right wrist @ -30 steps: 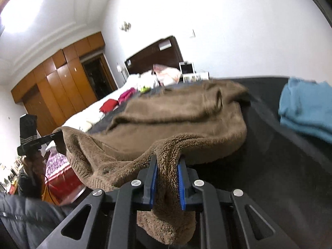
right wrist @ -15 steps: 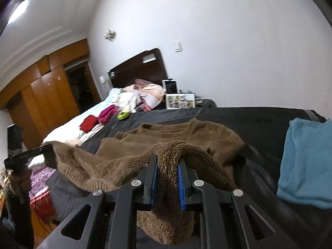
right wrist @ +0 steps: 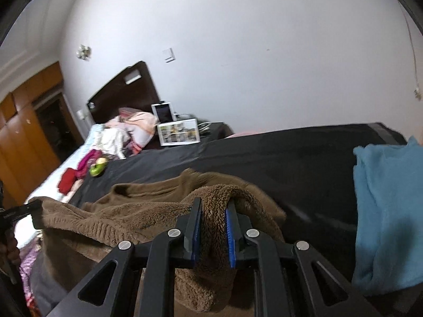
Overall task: Fold clothes
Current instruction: 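Lift the hem with both grippers and fold it toward the collar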
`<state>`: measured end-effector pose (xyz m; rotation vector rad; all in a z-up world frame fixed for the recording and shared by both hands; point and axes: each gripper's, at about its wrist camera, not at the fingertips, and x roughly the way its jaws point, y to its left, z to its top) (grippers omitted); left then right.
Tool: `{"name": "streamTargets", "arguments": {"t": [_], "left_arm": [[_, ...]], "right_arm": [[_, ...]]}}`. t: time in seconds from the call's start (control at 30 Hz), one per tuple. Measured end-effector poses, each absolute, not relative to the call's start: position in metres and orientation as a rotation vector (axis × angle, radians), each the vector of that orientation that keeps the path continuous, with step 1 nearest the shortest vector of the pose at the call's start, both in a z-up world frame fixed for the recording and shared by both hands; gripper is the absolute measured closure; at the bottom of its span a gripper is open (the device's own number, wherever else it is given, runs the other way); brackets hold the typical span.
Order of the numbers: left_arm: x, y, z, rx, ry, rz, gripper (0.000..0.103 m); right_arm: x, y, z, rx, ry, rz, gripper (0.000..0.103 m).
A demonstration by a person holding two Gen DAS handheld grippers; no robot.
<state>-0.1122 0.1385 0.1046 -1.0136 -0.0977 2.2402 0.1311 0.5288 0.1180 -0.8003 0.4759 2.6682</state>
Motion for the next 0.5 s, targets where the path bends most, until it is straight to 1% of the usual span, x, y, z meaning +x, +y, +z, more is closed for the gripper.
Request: {"name": "streamTargets", "arguments": {"t": [0.17,0.37,0.5], "left_arm": [[-0.152,0.16,0.075,-1.104,-0.102,2.239,0.093],[-0.182,0.172,0.043,-1.191,-0.099,2.217,0.093],[-0.191,0.18,0.027,-1.237,-0.073,2.196,0.091]], "right_arm": [[0.096,0.535,0.1,-0.875,0.396,2.614,0.086],[0.07,0.554,0.068,-0.993,0.437,2.545,0.086],[0.059,0.551,0.058,-1.063,0.386,2.518,0.084]]}}
